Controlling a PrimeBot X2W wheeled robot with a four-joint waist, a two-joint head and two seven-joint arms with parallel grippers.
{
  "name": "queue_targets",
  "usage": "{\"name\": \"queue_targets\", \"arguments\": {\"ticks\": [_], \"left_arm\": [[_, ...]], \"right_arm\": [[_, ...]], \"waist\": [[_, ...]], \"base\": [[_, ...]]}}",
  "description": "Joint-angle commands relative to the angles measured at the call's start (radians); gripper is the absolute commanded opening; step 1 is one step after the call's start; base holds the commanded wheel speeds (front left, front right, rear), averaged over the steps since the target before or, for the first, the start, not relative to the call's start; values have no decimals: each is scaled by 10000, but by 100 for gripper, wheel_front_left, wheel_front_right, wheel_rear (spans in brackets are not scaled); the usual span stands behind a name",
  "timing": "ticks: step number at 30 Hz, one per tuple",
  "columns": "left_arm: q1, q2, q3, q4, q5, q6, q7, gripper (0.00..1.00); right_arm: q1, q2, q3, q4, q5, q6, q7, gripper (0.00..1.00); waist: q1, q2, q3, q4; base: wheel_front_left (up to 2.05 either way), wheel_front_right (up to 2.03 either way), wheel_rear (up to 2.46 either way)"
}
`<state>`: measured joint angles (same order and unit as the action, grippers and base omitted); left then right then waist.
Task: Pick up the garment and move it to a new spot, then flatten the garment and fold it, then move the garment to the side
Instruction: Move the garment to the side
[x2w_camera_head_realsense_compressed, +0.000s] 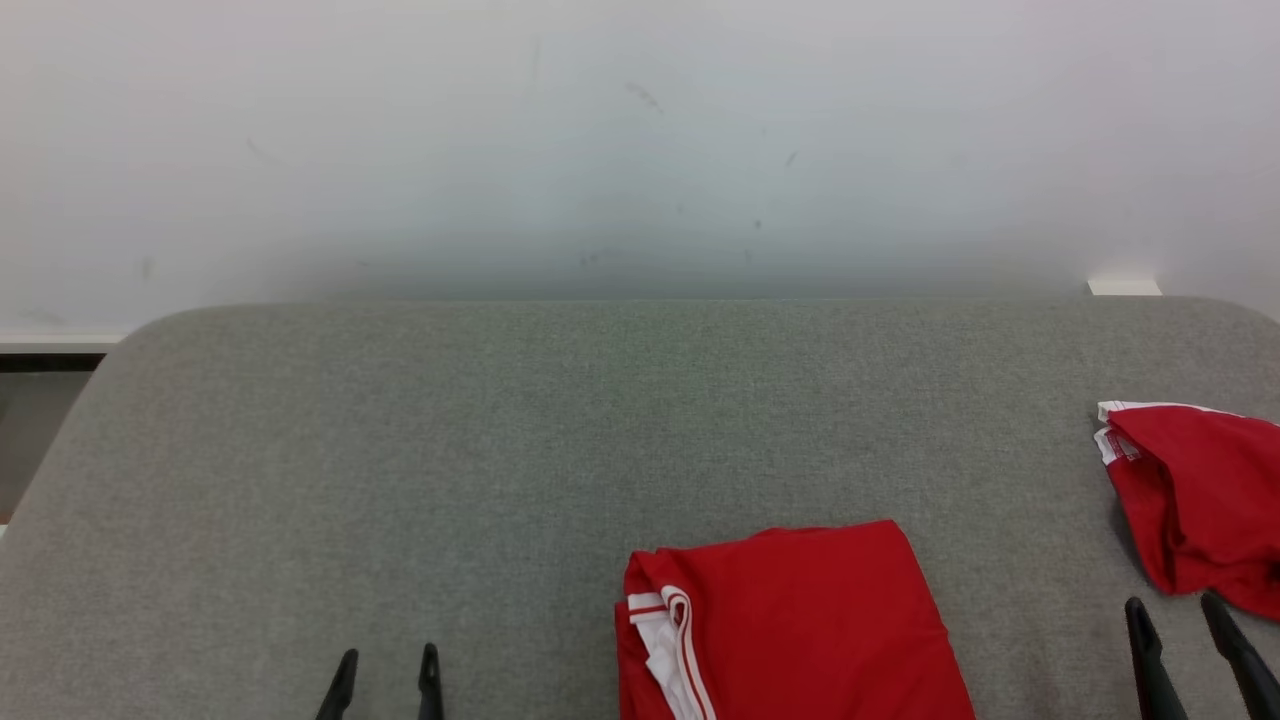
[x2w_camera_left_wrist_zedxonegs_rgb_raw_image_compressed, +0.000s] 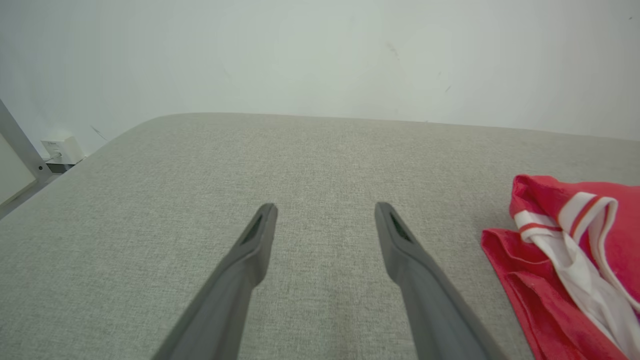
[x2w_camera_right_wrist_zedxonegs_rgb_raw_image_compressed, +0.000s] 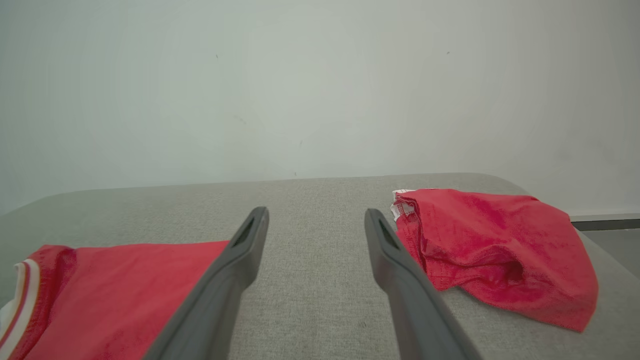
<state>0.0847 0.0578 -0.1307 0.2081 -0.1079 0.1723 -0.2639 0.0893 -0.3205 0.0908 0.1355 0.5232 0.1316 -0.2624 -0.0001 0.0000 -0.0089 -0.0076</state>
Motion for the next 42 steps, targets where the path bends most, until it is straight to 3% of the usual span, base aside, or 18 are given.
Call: {"name": "queue_targets", "arguments": {"ticks": [1,12,16,18,23,26,29,32,42], "left_arm": [[91,67,68,-53,99,-25,0,100],[277,18,259,-117,91,-118,0,100],[333,-1,278,-153,32,-113,0,100],[349,-11,241,-144,45,-107,0,100],[174,-24,136,-107,88,-125,0,100],[20,-33,13,-102,99,-90,0,100],[-71,-40,-197,-32,83,-82,0,100],[-185,-47,-418,7,-47,-25,0,100],[-427,-50,-1006,208,-382,391,0,100]], "right_arm": [[200,106,-86,41,-192,-23,-22,100],[366,650,-301,327,-725,-23,-24,100],[143,676,21,580,388,-23,-24,100],[-125,275,635,631,1510,-23,171,100],[-591,-1170,1591,42,5723,-24,3419,100],[-860,-2202,1793,-63,7157,-23,5654,100],[-1169,-2731,1770,61,8081,-23,7047,100],[-1545,-2824,1780,406,8487,-23,7728,100],[-2591,-2206,2228,1355,8924,-23,8789,100]], "waist": [[1,0,-5,7],[1,0,-28,-28],[1,0,-19,-14],[1,0,5,6],[1,0,152,183],[1,0,319,409],[1,0,510,669],[1,0,719,933],[1,0,1271,1745]], "base": [[0,0,0],[0,0,0],[0,0,0],[0,0,0],[0,0,0],[0,0,0],[0,0,0],[0,0,0],[0,0,0]]}}
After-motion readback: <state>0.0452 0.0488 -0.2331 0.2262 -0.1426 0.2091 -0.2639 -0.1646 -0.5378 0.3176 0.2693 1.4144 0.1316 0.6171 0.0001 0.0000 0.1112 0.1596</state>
